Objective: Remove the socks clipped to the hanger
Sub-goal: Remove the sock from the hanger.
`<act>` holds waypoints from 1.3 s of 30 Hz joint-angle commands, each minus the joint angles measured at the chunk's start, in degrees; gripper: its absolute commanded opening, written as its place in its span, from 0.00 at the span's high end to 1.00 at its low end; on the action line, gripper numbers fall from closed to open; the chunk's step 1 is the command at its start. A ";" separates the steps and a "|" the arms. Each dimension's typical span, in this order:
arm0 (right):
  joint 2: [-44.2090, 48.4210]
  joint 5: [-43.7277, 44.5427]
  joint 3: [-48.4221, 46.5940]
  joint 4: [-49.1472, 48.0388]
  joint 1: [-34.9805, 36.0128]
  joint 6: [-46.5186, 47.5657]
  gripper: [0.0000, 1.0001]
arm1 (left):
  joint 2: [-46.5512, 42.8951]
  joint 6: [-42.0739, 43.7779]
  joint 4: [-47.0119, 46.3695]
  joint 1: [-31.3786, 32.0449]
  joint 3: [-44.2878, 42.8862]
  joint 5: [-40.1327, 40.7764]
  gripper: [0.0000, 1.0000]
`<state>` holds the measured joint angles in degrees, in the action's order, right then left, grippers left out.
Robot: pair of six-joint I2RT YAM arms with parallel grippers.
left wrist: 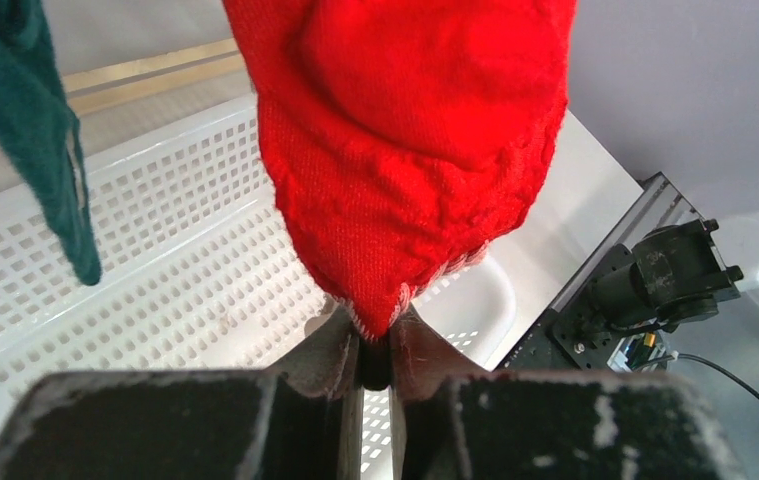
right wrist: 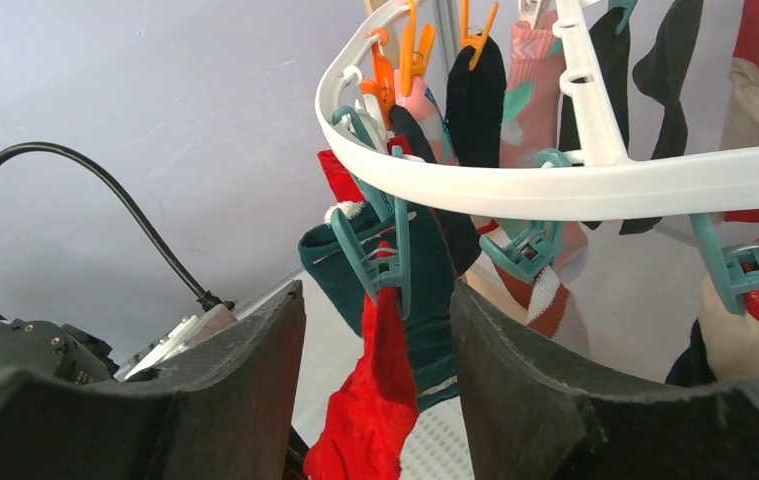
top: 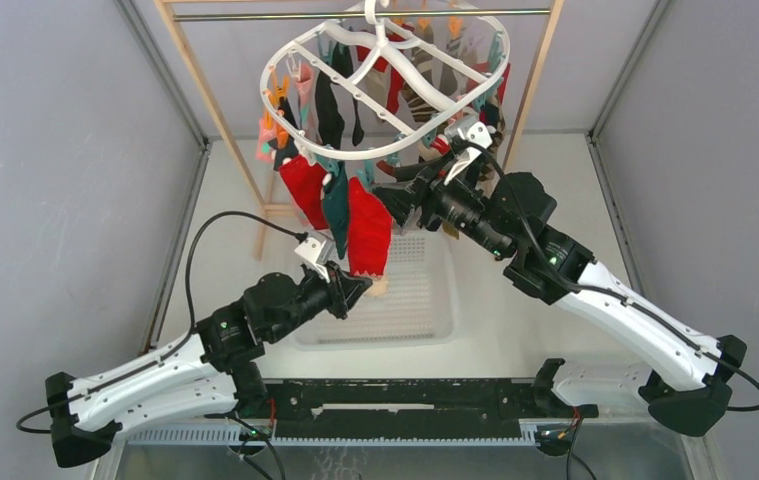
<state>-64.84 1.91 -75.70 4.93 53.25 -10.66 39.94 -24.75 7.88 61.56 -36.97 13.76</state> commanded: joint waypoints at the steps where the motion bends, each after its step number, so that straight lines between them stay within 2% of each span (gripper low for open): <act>1: -1.02 -0.60 -1.97 -3.29 0.10 -0.99 0.39 | -1.48 -2.05 2.15 -0.69 -4.42 0.50 0.86; 8: -3.10 -1.30 -2.58 -4.40 -0.43 -1.72 0.38 | -1.58 -3.24 5.10 -1.83 -6.03 -1.64 0.85; 11: -4.16 -1.30 -3.03 -4.37 -0.49 -1.74 0.31 | -1.36 -3.20 4.97 -2.02 -5.93 -2.15 0.85; 14: -4.95 -0.83 -3.37 -6.18 -0.61 -1.62 0.29 | -1.05 -3.20 4.71 -2.22 -5.85 -2.55 0.85; 29: -6.74 1.45 -4.54 -8.10 -1.59 -0.07 0.29 | 0.22 -2.85 4.43 -2.58 -6.09 -4.08 0.85; 33: -7.09 0.60 -4.88 -8.33 -2.24 -0.15 0.33 | 0.48 -2.76 4.42 -2.59 -6.27 -4.22 0.85; 39: -7.75 -0.90 -5.24 -8.44 -3.24 -0.64 0.45 | 0.89 -2.54 4.60 -2.76 -6.71 -4.50 0.85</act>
<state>-72.27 2.07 -78.39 -0.62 50.78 -11.31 40.58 -27.09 13.65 59.31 -39.88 10.24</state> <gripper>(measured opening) 0.586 0.154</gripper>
